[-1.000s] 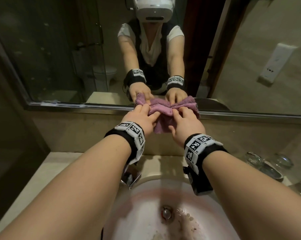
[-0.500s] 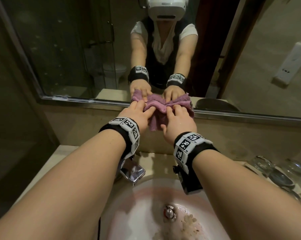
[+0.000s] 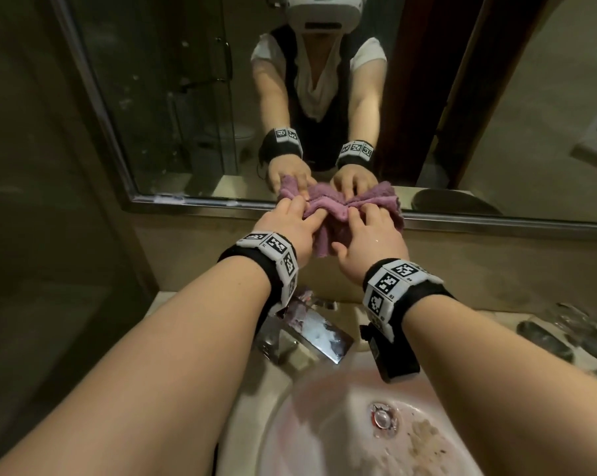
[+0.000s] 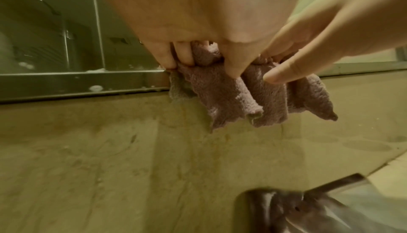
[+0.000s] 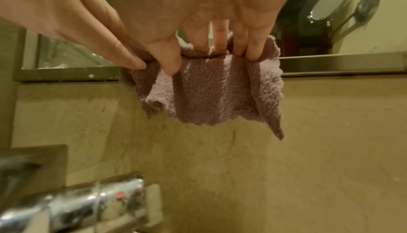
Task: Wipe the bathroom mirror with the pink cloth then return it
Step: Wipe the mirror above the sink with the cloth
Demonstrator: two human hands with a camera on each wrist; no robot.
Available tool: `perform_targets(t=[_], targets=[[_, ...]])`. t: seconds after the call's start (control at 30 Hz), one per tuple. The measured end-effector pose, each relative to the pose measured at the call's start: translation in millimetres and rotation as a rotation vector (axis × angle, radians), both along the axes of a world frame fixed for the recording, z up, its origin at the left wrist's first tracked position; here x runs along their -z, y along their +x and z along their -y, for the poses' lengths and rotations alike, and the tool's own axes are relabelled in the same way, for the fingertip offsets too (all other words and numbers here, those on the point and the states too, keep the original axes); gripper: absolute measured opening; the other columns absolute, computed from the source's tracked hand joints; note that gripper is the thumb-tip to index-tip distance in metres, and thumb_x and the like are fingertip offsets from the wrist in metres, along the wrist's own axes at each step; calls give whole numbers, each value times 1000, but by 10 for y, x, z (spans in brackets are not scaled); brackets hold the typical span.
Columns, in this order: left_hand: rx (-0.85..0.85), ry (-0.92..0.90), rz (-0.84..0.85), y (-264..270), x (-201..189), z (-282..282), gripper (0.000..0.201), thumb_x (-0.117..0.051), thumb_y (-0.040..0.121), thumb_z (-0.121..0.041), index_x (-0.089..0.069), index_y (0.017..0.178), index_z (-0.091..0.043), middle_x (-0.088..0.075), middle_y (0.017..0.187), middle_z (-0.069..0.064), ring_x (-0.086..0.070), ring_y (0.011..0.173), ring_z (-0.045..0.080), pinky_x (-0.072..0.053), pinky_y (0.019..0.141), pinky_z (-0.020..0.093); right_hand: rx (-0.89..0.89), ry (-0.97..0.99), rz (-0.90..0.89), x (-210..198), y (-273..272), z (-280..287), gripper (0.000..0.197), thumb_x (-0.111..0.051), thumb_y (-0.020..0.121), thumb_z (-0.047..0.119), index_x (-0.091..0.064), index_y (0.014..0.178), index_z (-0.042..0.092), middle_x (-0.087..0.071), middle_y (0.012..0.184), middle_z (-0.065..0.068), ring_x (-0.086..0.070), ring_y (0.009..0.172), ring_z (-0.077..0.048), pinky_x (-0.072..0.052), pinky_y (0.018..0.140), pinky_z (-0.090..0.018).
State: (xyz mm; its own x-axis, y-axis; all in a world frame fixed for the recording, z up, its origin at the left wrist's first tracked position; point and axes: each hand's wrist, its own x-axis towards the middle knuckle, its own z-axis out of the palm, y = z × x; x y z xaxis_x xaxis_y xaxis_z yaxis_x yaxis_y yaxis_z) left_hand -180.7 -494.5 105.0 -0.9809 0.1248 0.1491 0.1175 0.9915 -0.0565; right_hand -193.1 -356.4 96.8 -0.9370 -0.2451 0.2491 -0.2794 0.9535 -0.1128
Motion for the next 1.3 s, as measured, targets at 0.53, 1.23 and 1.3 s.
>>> perform_targets(t=[0.53, 1.23, 1.3], targets=[[-113, 3, 23, 246, 8, 1105, 54, -40, 97, -32, -21, 147, -27, -30, 143, 11, -30, 131, 31, -36, 103, 40, -73, 47, 6, -44, 162, 1168, 61, -53, 87, 42, -36, 137, 13, -38, 139, -8, -35, 128, -29, -38, 101, -37], [-308, -57, 87, 476, -98, 1938, 56, -40, 96, -28, -18, 148, -26, -28, 145, 11, -30, 135, 32, -36, 105, 40, -149, -35, 24, 27, 308, 2248, 60, -56, 86, 30, -32, 139, 10, -33, 141, -9, -28, 133, -32, -37, 103, -39], [-319, -58, 111, 471, -124, 1940, 59, -45, 95, -30, -18, 148, -26, -27, 146, 12, -30, 135, 32, -36, 104, 41, -157, -45, 24, 24, 312, 2293, 58, -56, 86, 30, -34, 137, 11, -34, 140, -9, -29, 133, -32, -37, 103, -39]])
